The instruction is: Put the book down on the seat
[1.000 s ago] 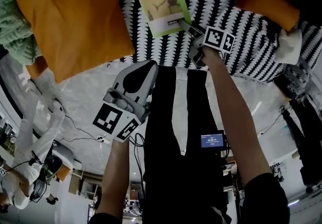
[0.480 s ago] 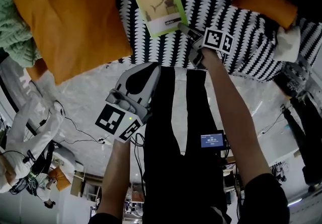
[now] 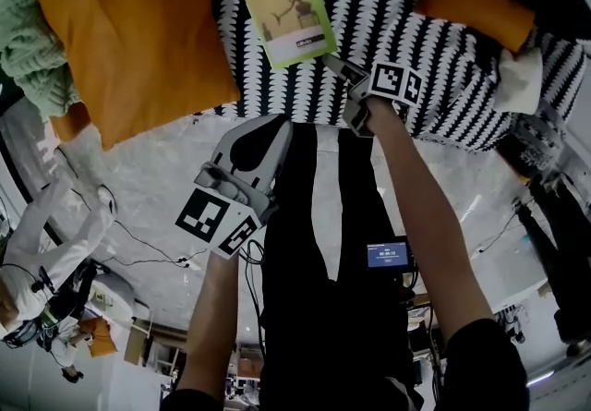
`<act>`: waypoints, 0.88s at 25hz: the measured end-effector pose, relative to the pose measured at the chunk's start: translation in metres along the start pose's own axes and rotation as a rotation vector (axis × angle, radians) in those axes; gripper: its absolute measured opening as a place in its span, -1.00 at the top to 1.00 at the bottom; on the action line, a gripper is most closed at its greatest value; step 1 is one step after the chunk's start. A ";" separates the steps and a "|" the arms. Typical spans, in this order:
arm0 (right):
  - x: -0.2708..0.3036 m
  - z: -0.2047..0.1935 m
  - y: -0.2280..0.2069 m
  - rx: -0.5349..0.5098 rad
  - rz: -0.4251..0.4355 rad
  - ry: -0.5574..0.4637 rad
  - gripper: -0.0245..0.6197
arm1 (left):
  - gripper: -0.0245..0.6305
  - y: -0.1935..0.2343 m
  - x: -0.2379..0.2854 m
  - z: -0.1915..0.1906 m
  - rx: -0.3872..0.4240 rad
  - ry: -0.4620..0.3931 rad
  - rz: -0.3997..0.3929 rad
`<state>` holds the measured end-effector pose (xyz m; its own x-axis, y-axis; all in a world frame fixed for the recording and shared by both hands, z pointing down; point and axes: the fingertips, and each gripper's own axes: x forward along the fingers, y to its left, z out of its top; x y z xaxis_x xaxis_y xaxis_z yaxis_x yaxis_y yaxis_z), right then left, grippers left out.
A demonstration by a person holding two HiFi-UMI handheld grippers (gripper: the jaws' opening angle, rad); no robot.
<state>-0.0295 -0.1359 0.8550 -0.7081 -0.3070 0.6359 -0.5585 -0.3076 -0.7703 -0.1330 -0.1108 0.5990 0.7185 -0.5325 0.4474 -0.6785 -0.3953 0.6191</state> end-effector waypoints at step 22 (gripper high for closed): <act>-0.148 -0.027 0.089 -0.050 0.188 0.024 0.44 | 0.89 -0.108 -0.029 0.033 0.035 -0.077 0.075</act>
<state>0.0141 -0.0935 0.6910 -0.8115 -0.3329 0.4802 -0.4361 -0.2018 -0.8770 -0.0856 -0.0768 0.4978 0.6527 -0.6169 0.4398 -0.7357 -0.3775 0.5623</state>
